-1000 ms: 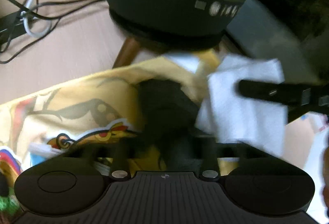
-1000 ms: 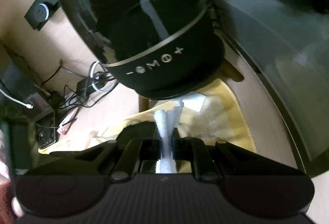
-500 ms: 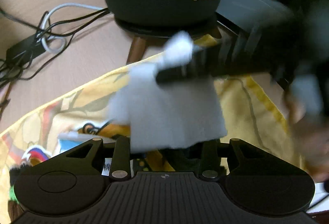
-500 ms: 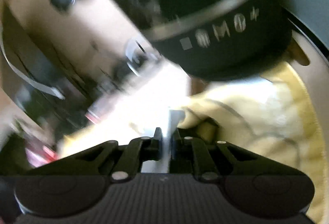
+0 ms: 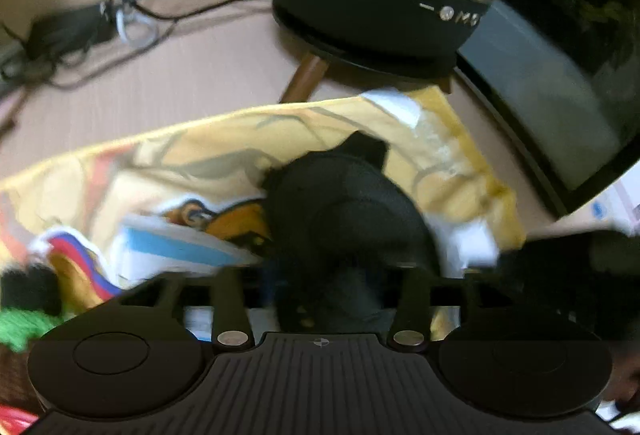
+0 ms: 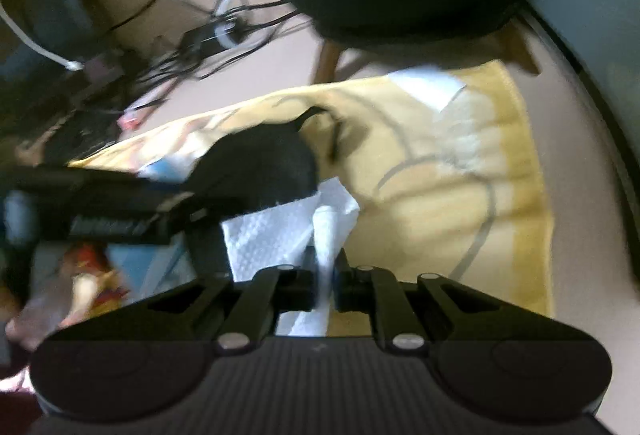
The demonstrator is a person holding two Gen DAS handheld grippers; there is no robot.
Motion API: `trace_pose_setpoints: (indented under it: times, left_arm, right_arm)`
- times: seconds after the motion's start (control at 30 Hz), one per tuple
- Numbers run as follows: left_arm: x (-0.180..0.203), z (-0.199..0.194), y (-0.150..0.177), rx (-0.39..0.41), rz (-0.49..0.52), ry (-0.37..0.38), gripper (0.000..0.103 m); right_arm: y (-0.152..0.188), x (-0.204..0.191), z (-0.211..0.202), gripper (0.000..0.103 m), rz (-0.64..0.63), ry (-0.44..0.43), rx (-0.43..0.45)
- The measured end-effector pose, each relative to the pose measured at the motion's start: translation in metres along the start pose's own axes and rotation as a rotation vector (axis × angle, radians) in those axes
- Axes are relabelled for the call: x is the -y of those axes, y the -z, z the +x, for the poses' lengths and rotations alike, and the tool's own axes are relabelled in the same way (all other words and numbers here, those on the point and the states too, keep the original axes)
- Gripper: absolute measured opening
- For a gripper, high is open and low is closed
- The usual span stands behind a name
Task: Organize soft objects
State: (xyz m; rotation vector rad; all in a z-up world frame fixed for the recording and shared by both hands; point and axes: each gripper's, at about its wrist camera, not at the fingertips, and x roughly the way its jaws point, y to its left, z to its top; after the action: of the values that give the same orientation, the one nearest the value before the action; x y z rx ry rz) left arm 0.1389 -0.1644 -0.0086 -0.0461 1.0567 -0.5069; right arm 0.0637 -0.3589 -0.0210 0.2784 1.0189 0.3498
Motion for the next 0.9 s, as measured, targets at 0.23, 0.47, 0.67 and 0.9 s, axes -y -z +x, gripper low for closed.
trace_pose_setpoints:
  times: [0.23,0.47,0.67,0.9]
  left_arm:
    - [0.012,0.011,-0.008,0.001,0.006,-0.067,0.084]
    - [0.008,0.004,-0.01,0.017,-0.032,0.03,0.089]
    - [0.008,-0.017,0.003,0.042,0.009,0.036,0.092]
    - [0.008,-0.102,0.043,0.205,0.153,-0.038,0.095]
  right_arm:
    - [0.014,-0.018,-0.018,0.01,-0.032,-0.12,0.002]
    - [0.021,0.008,-0.018,0.007,-0.076,0.064,-0.026]
    - [0.007,0.015,-0.019,0.012,-0.188,0.241,0.025]
    - [0.001,0.012,-0.027,0.033,-0.2,0.235,0.03]
